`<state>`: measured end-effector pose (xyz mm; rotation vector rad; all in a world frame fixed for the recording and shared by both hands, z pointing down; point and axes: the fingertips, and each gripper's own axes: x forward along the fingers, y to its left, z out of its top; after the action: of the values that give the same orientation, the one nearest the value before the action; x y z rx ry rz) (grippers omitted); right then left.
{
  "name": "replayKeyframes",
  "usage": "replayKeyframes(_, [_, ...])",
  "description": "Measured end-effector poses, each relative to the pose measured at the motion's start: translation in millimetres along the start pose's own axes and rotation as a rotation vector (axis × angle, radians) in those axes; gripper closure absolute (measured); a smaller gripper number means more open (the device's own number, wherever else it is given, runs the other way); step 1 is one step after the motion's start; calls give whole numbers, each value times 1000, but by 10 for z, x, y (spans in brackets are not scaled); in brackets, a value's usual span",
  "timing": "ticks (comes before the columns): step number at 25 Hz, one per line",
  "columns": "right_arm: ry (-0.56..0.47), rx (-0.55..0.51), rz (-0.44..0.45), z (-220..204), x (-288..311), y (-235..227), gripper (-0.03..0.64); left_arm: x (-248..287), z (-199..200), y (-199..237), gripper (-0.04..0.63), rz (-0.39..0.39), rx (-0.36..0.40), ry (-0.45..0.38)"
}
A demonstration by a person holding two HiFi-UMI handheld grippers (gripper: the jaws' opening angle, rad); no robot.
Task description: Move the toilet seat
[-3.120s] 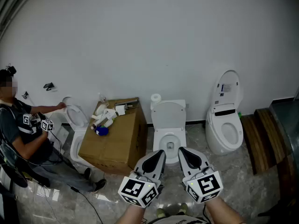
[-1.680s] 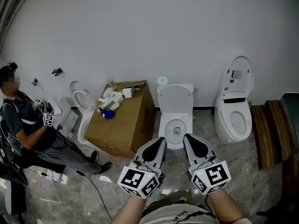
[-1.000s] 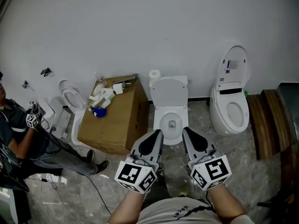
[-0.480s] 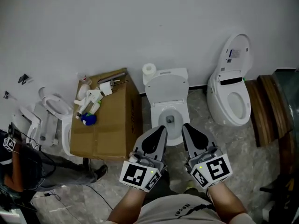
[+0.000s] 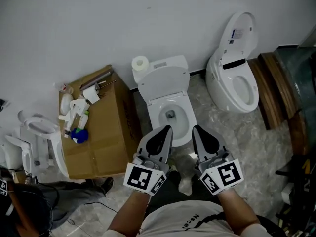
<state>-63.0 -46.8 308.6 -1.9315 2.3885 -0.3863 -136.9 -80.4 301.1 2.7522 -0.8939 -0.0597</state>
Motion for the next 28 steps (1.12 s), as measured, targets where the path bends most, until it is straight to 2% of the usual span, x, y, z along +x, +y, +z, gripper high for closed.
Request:
replayKeyframes(3, [28, 34, -37, -235, 51, -147, 603, 151, -258, -3, 592, -32, -18, 29])
replayKeyframes(8, [97, 75, -77, -868, 174, -485, 603, 427, -794, 182, 592, -22, -43, 91])
replayKeyframes(12, [167, 141, -115, -1564, 235, -838, 601, 658, -1377, 332, 592, -5, -62, 158])
replayKeyframes(20, [298, 305, -211, -3151, 263, -1470, 601, 1069, -2725, 422, 592, -27, -85, 282])
replayKeyframes(24, [354, 367, -260, -3922, 233, -1689, 601, 1167, -3450, 456, 592, -35, -102, 330])
replayKeyframes(28, [396, 410, -294, -4522, 205, -1819, 597, 1180, -4035, 510, 592, -25, -121, 368])
